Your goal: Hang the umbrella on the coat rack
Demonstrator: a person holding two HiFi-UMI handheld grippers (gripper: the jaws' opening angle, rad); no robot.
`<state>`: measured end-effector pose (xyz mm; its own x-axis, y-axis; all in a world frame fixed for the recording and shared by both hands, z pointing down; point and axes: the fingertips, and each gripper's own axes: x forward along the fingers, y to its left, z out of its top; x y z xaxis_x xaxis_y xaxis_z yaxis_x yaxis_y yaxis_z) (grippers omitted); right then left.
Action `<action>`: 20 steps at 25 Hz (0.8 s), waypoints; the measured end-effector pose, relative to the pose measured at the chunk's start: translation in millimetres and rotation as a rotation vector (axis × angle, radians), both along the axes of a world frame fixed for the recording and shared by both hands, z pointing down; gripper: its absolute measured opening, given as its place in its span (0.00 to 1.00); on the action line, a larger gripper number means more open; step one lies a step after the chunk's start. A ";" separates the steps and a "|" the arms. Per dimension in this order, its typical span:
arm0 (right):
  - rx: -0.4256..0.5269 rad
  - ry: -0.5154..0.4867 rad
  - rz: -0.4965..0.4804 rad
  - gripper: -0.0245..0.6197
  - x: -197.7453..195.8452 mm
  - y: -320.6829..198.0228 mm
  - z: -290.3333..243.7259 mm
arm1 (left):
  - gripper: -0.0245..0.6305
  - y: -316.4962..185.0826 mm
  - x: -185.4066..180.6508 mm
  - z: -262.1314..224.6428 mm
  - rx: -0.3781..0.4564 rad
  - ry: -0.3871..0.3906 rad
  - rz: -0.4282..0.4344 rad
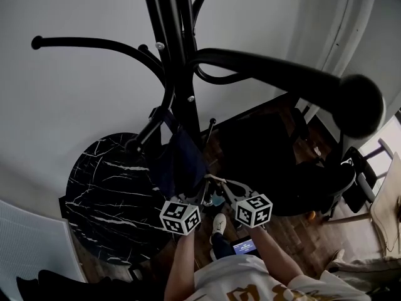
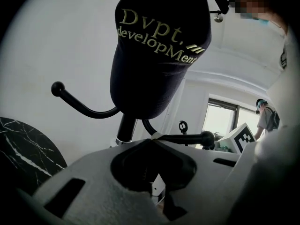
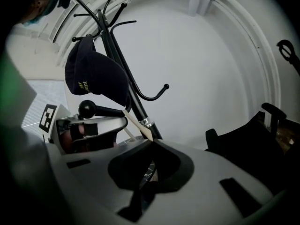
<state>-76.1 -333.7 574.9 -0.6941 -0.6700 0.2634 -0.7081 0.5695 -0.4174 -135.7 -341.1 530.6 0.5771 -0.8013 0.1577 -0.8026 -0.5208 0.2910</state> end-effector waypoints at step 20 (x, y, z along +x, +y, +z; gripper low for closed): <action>0.018 0.130 -0.069 0.06 -18.1 9.8 17.8 | 0.15 9.9 6.6 -1.3 0.019 -0.127 0.018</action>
